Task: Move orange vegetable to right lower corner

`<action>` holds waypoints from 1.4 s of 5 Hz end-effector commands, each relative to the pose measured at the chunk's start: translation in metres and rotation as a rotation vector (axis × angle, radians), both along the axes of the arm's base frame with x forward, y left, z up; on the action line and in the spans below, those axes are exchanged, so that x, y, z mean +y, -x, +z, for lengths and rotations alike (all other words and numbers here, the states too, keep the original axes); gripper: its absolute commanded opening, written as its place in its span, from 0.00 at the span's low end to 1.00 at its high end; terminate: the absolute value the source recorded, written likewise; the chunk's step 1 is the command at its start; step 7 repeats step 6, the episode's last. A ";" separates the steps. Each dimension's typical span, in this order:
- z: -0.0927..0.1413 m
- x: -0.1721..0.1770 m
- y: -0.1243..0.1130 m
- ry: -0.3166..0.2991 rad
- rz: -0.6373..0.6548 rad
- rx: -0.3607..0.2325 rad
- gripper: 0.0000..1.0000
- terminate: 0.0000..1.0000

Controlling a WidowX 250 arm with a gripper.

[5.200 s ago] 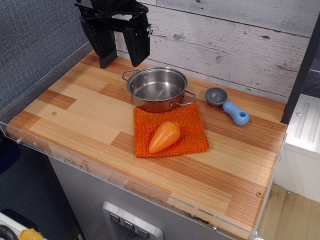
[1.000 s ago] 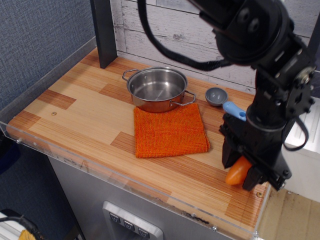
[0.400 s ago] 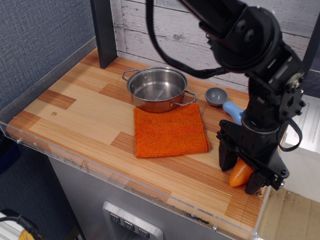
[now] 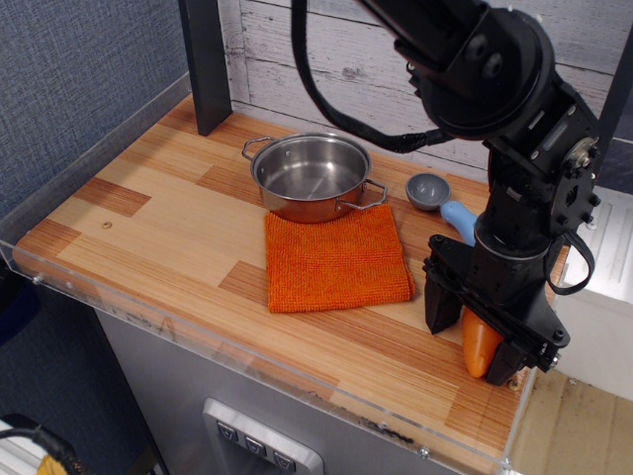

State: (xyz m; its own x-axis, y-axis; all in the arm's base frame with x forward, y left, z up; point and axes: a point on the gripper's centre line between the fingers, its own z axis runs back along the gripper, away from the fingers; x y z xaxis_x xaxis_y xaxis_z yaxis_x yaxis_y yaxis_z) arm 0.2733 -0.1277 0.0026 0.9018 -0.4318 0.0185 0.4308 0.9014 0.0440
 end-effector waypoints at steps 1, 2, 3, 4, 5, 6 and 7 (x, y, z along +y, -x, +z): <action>0.033 0.004 0.001 0.069 0.010 -0.048 1.00 0.00; 0.058 0.005 -0.001 0.100 0.013 -0.084 1.00 0.00; 0.076 0.007 0.006 0.117 0.017 -0.114 1.00 0.00; 0.094 0.008 0.013 0.122 0.002 -0.168 1.00 0.00; 0.094 0.008 0.013 0.122 0.002 -0.168 1.00 0.00; 0.094 0.008 0.013 0.122 0.002 -0.168 1.00 1.00; 0.094 0.008 0.013 0.122 0.002 -0.168 1.00 1.00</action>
